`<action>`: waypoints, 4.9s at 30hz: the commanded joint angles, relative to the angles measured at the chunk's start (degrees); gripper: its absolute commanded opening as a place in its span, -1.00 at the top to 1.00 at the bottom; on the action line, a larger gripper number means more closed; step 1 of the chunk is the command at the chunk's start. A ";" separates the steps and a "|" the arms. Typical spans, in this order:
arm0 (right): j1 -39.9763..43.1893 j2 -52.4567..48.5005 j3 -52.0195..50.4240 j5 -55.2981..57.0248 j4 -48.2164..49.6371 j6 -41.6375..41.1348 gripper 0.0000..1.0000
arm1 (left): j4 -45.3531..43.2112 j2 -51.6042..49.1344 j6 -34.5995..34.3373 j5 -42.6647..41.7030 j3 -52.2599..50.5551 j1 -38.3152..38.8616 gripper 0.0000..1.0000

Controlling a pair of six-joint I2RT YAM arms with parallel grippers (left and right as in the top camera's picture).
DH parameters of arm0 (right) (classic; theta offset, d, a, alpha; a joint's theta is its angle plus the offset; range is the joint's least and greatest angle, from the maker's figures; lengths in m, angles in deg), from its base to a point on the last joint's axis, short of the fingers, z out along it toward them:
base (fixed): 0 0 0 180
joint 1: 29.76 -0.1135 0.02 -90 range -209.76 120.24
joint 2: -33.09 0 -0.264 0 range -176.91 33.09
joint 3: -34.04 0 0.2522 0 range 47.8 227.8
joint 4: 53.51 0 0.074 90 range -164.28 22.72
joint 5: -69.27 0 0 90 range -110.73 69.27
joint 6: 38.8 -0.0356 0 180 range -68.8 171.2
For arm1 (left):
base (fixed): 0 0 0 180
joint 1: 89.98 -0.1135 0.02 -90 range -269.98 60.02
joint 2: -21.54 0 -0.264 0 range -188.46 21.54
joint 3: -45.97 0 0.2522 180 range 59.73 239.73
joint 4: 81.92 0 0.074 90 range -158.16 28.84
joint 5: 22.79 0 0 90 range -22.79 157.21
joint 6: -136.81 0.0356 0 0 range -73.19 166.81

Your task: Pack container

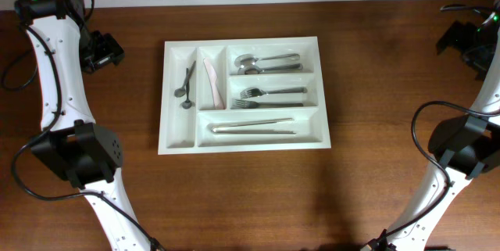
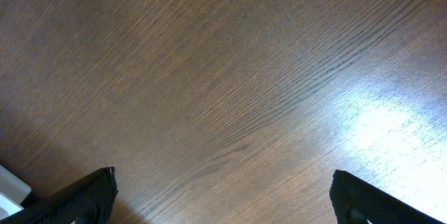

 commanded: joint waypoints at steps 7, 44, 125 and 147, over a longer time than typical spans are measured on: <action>-1.53 1.77 0.87 -10.78 8.57 -1.81 -0.98 | 0.17 1.51 -0.70 -0.20 0.68 -0.09 -0.99; -12.33 27.89 25.33 -15.34 10.93 -2.29 -0.98 | 0.17 1.51 -0.70 -0.20 0.68 -0.09 -0.99; -28.02 136.69 -144.80 2.99 60.61 6.99 -0.98 | 0.17 1.51 -0.70 -0.20 0.68 -0.09 -0.99; -28.02 136.69 -145.30 1.44 53.00 6.99 -0.98 | 0.17 1.51 -0.70 -0.20 0.68 -0.09 -0.98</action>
